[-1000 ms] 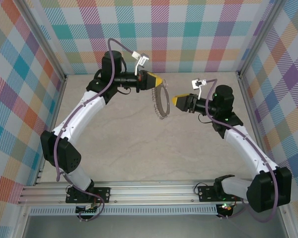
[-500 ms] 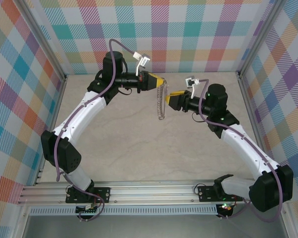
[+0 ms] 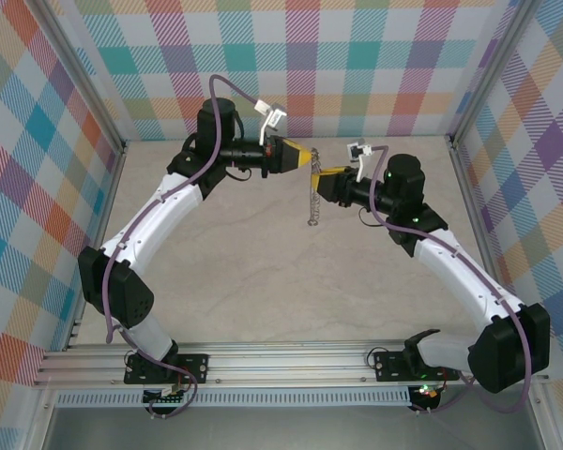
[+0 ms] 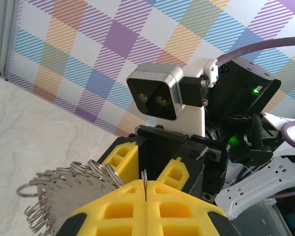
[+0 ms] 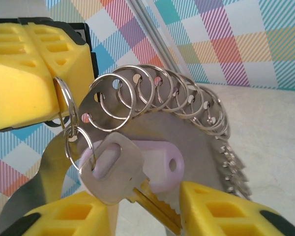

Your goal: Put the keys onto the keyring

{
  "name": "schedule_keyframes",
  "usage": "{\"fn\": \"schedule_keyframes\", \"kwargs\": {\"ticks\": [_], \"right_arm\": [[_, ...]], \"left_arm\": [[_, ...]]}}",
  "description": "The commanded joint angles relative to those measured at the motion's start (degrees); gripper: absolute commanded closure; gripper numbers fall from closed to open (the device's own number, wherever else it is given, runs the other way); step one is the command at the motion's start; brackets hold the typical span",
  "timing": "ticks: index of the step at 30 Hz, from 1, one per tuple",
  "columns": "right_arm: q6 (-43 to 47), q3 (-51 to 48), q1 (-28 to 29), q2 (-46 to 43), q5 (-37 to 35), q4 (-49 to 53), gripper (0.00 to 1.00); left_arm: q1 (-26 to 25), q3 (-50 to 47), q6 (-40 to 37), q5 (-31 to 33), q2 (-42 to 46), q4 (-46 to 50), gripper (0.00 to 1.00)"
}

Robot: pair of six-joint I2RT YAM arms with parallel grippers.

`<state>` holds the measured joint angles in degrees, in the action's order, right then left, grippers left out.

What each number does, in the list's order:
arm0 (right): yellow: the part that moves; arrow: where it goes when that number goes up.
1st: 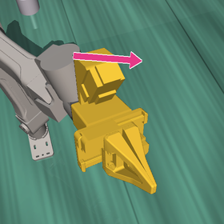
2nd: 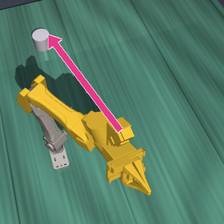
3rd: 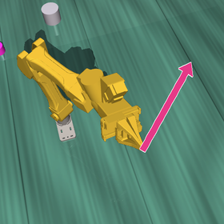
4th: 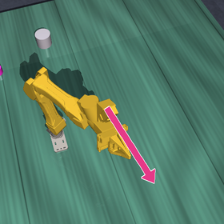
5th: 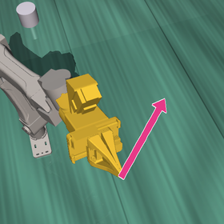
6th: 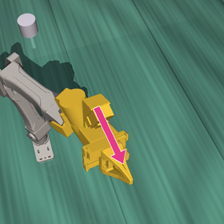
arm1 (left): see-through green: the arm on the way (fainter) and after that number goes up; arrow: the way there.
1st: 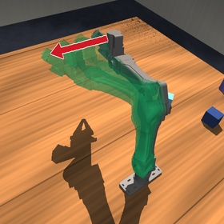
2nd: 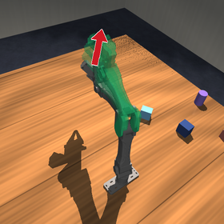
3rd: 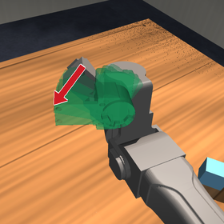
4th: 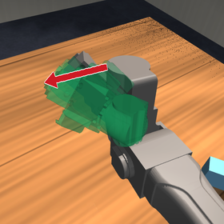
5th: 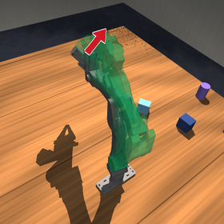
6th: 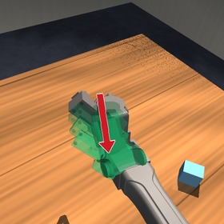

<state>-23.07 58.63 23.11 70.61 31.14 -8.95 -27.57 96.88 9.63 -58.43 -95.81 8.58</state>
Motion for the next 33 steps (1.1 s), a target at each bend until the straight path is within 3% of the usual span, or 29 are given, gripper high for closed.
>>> {"fn": "schedule_keyframes", "kwargs": {"ticks": [1,14,33], "right_arm": [[0.7,1.7,0.5,0.0,0.0,-1.2,0.71],[1.8,2.4,1.9,-1.1,1.7,1.2,1.00],[2.7,4.5,5.3,1.4,4.2,2.9,1.00]], "left_arm": [[-0.6,-0.6,0.0,-1.2,2.4,-2.8,1.00],[-0.6,-0.9,0.0,-0.7,2.5,-3.2,1.00],[-0.6,-3.7,2.1,1.2,4.0,-7.6,1.00]]}}
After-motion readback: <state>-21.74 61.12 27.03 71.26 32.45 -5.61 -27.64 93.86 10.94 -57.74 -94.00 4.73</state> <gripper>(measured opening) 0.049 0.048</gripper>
